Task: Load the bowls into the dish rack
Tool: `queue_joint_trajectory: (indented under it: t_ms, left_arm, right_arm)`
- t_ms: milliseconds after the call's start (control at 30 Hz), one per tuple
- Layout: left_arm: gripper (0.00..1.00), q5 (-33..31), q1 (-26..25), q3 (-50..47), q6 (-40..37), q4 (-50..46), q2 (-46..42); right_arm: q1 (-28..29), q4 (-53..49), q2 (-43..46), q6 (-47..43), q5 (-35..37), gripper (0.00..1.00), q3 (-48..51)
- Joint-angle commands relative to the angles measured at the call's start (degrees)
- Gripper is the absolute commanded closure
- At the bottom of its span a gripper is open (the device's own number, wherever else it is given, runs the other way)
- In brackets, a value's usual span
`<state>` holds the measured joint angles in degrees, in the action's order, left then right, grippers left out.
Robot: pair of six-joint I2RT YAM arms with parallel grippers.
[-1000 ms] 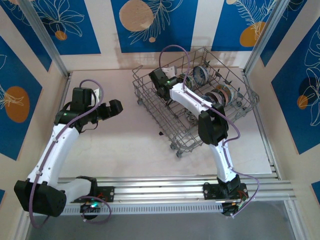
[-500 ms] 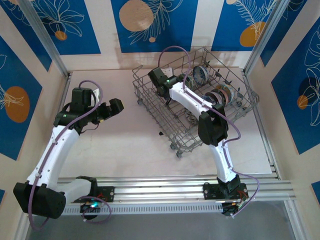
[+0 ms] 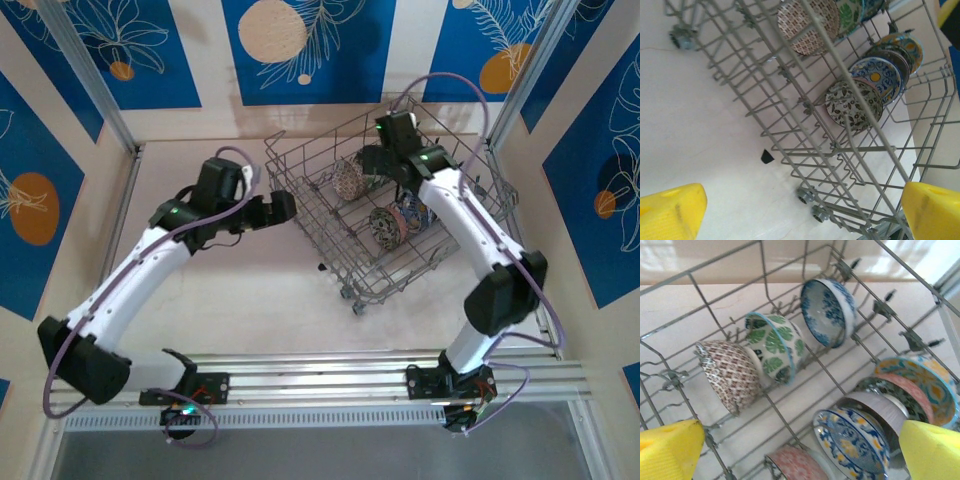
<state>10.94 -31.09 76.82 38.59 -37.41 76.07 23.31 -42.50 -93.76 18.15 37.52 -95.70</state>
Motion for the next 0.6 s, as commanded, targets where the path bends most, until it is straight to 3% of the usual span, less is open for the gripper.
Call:
queue_joint_trajectory:
  t_ms: [0,133,300,567]
  left_arm:
    - [0.01,-5.2,-4.2,5.5,0.0,-0.1,5.3]
    - [0.01,-10.7,-8.1,13.5,-1.1,-4.6,13.3]
    - [0.07,-15.3,-9.2,20.1,-1.2,-9.8,19.6]
    - [0.31,-16.5,-9.3,28.6,-4.4,-17.8,27.2]
  right_arm:
    - [-1.5,1.0,3.8,0.8,-7.5,0.00,6.9]
    - [-4.8,1.9,10.1,1.0,-10.7,0.00,13.9]
    - [-9.7,3.6,16.9,0.7,-16.6,0.00,21.3]
    - [-17.6,5.2,21.9,-0.9,-25.6,0.00,27.8]
